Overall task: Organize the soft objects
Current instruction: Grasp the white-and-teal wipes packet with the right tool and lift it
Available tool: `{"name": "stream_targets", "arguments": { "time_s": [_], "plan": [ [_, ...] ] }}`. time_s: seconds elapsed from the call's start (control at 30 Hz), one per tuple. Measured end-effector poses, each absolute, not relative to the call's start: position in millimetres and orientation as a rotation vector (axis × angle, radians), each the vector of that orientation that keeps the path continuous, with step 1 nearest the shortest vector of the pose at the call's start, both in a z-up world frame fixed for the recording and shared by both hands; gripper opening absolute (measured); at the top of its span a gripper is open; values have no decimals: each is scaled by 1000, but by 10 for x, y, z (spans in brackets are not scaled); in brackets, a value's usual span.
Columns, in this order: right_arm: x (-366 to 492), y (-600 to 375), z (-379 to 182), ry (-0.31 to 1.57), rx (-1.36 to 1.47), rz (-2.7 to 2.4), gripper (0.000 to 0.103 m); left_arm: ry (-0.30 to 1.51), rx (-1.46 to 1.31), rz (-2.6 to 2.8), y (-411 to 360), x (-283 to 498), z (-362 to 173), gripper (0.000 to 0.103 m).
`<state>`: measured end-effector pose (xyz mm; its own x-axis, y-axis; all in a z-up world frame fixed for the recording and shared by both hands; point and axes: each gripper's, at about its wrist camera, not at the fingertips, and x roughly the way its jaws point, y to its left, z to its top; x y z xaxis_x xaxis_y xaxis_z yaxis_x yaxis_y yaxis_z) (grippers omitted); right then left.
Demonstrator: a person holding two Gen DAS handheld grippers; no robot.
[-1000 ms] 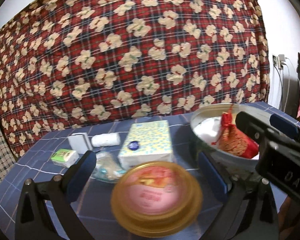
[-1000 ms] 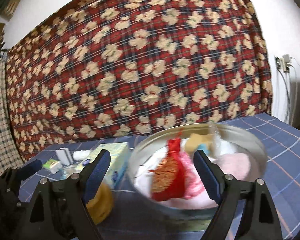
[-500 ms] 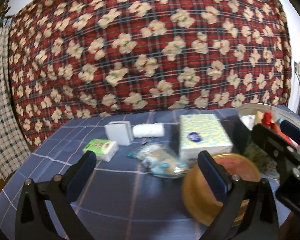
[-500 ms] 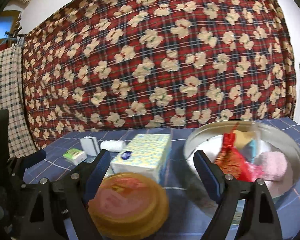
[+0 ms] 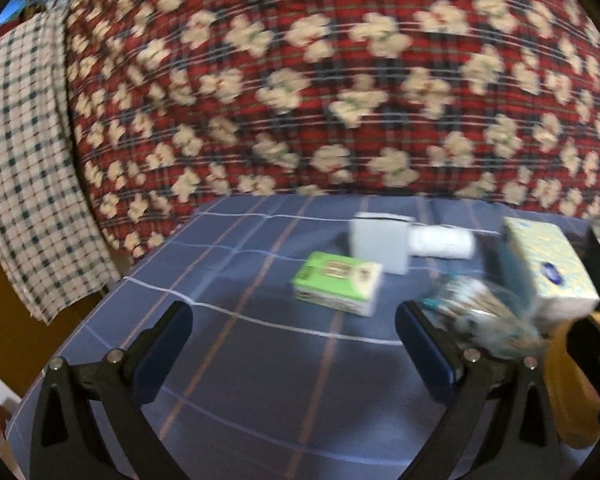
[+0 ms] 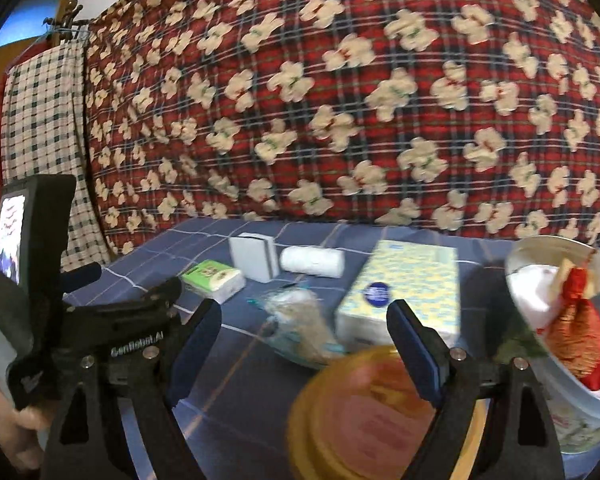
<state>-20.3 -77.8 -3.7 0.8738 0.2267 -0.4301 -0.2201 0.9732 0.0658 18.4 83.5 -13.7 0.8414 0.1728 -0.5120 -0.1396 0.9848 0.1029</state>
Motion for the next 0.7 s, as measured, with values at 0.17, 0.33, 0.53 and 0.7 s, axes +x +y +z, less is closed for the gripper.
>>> {"name": "stream_targets", "arguments": {
  "time_s": [0.17,0.33,0.53,0.7],
  "plan": [
    [52,-515,-125,559,-12,252,53,558,10,237,1178,321,-159,102],
    [388,-361,-207,699,-8,236,54,618,-168,252,1557,384,-252,102],
    [638,-180,-250,808,-105,186,54,643,-274,267,1724,377,-327,102],
    [783,-46,-266,867,-218,149,54,647,-251,247,1691,372,-329,102]
  ]
}}
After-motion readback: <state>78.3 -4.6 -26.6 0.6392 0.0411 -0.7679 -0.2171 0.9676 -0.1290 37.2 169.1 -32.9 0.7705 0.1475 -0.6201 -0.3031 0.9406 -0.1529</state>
